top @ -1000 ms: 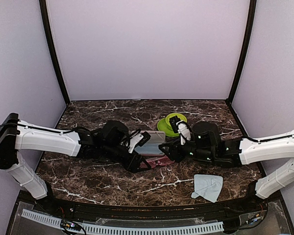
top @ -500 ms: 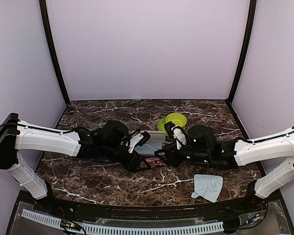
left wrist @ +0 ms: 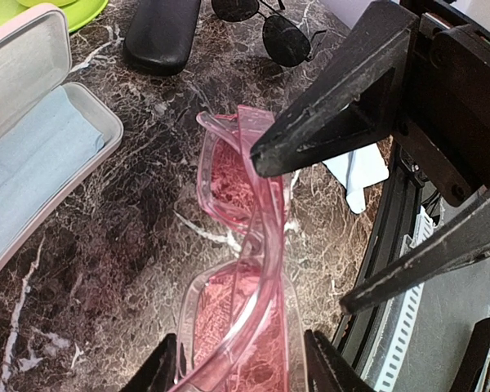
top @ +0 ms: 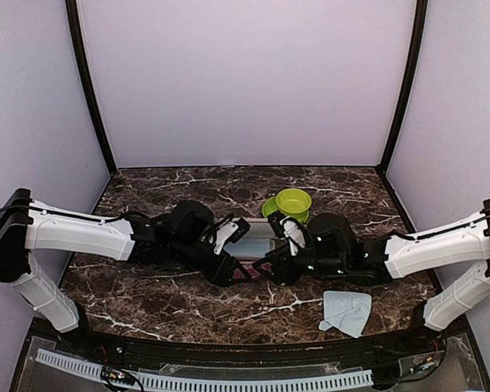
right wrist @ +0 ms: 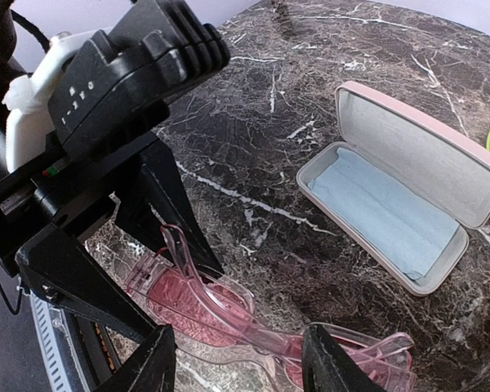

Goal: Organize the sunglasses
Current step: Fold the left temple of the sunglasses with the sunglasses, then pass from the left arm to the right

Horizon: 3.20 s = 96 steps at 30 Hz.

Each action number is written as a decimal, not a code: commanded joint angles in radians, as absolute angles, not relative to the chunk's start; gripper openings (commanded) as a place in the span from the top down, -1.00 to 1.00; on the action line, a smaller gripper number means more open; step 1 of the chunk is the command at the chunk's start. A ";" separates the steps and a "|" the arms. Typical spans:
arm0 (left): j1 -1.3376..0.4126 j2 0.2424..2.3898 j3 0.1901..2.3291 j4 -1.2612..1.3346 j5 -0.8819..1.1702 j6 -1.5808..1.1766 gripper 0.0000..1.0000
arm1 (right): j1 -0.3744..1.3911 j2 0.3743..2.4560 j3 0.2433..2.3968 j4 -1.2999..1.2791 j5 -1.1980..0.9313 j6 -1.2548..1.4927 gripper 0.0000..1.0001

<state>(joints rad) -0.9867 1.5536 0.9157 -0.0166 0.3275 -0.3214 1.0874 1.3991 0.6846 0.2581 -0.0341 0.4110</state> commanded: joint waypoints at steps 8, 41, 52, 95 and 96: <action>-0.988 1.488 0.899 0.021 0.317 -0.312 0.95 | 1.100 1.376 0.665 0.282 -0.025 0.429 -0.08; -0.764 1.493 0.824 0.133 0.901 -0.698 0.96 | 1.105 1.358 0.920 -0.234 0.119 -0.087 -0.50; -0.764 1.517 0.821 0.147 0.949 -0.723 0.96 | 1.150 1.455 1.029 -0.298 0.117 -0.200 -0.41; -0.764 1.581 0.829 0.166 0.982 -0.742 0.40 | 1.205 1.544 1.111 -0.338 0.170 -0.299 0.36; -0.764 1.581 0.830 0.166 0.980 -0.741 0.34 | 1.206 1.543 1.108 -0.338 0.170 -0.297 0.37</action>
<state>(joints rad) -0.7673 1.5841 0.8291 0.1616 0.9829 -0.7464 1.1980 1.5391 1.0847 -0.3656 0.1581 -0.3061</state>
